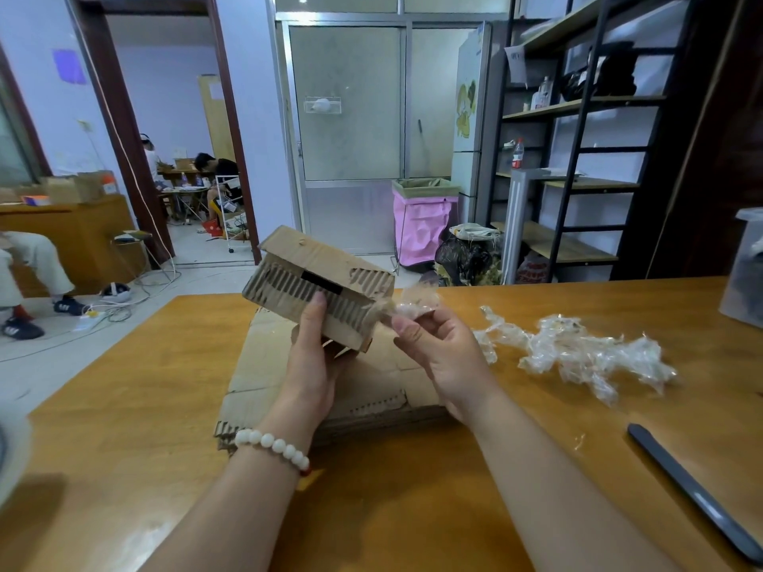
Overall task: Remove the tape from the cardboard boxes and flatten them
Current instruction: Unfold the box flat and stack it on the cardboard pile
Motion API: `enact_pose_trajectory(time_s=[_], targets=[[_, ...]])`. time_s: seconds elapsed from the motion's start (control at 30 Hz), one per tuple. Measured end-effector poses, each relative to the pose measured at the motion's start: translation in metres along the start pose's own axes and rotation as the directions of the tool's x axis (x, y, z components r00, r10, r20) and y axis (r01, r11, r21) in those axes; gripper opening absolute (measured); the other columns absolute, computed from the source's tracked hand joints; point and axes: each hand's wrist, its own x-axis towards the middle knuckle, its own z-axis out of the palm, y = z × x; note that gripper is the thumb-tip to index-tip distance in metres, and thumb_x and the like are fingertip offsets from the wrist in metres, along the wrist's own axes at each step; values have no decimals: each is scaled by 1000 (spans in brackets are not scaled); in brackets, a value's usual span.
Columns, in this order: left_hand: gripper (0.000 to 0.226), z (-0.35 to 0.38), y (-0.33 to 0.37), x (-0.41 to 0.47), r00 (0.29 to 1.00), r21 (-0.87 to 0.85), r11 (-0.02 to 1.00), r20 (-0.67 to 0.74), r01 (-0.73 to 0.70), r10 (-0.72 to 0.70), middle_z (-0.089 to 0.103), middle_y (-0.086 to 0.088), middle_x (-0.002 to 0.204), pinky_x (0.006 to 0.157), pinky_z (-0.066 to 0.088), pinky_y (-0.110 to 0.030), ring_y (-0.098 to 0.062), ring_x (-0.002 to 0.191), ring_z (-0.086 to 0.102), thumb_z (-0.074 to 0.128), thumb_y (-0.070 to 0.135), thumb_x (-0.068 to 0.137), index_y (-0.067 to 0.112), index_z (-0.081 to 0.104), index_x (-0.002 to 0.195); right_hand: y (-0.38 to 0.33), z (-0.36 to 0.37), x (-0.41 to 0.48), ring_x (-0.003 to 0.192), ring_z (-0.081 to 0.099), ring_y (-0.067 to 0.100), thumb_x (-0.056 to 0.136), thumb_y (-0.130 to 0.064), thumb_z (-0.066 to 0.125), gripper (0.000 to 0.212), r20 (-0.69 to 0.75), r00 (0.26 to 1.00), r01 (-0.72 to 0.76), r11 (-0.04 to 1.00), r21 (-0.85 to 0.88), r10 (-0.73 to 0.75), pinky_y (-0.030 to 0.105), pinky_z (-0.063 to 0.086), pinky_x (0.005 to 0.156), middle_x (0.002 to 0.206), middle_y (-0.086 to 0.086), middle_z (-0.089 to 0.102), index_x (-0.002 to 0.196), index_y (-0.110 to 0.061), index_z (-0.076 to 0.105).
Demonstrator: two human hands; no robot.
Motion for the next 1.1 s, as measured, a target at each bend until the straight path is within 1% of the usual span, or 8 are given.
enact_pose_trajectory(time_s=[0.1,0.23,0.37,0.5,0.67,0.83,0.97,1.1], targets=[[43,-1,3,-1,998,-60,998,68,3,1,69,-1,108,81,53,-43,-20,100,64,56,56,82,28,58,115,-3,1,0,94,69,19,77,-15,65,22,-26,998,-48,993,108,51,35,52,90,94,4,73,96,-11,56],[43,0,5,-2,995,-134,990,89,52,-40,69,-1,103,86,50,-48,-23,101,61,47,52,78,28,59,111,-2,-8,7,76,70,13,89,-4,59,15,-205,976,-47,987,152,78,29,56,76,83,2,73,98,-11,49],[43,0,4,-3,995,-114,992,87,57,-47,67,-2,109,94,47,-52,-25,107,59,47,53,79,29,58,113,4,-13,11,82,68,15,89,-7,62,22,-318,948,-17,998,-56,-2,25,54,72,94,7,69,104,-18,50],[46,1,7,-3,996,-147,987,69,61,-51,66,-4,108,85,49,-47,-26,103,59,51,55,79,28,56,116,-3,-22,10,83,67,12,88,-11,66,29,-439,887,34,969,-247,-143,20,51,76,86,-3,68,100,-20,42],[53,3,4,-3,997,-116,991,64,60,-53,65,-4,112,80,54,-45,-24,103,61,55,57,76,28,55,121,-1,-28,8,80,64,4,87,-10,67,27,-430,871,45,910,-412,-238,8,48,64,85,-5,66,99,-16,43],[42,10,1,-5,995,-122,990,78,73,-64,66,-2,105,89,49,-48,-24,101,60,50,51,77,27,58,111,0,-33,10,77,59,1,89,-6,63,29,-454,825,68,857,-510,-336,6,46,62,84,-5,61,92,-24,41],[40,16,0,-7,998,-95,994,41,57,-54,66,-2,105,89,48,-48,-24,103,59,52,51,75,29,58,108,6,-31,9,80,58,1,92,-5,58,20,-440,815,60,810,-584,-377,6,45,63,88,0,61,100,-16,43],[68,19,-1,-7,995,-71,996,-78,50,-56,61,-8,122,90,49,-48,-26,113,57,63,57,73,19,49,128,4,-24,8,86,64,10,92,-9,60,21,-431,841,85,868,-489,-326,13,50,71,92,-3,63,101,-17,44]])
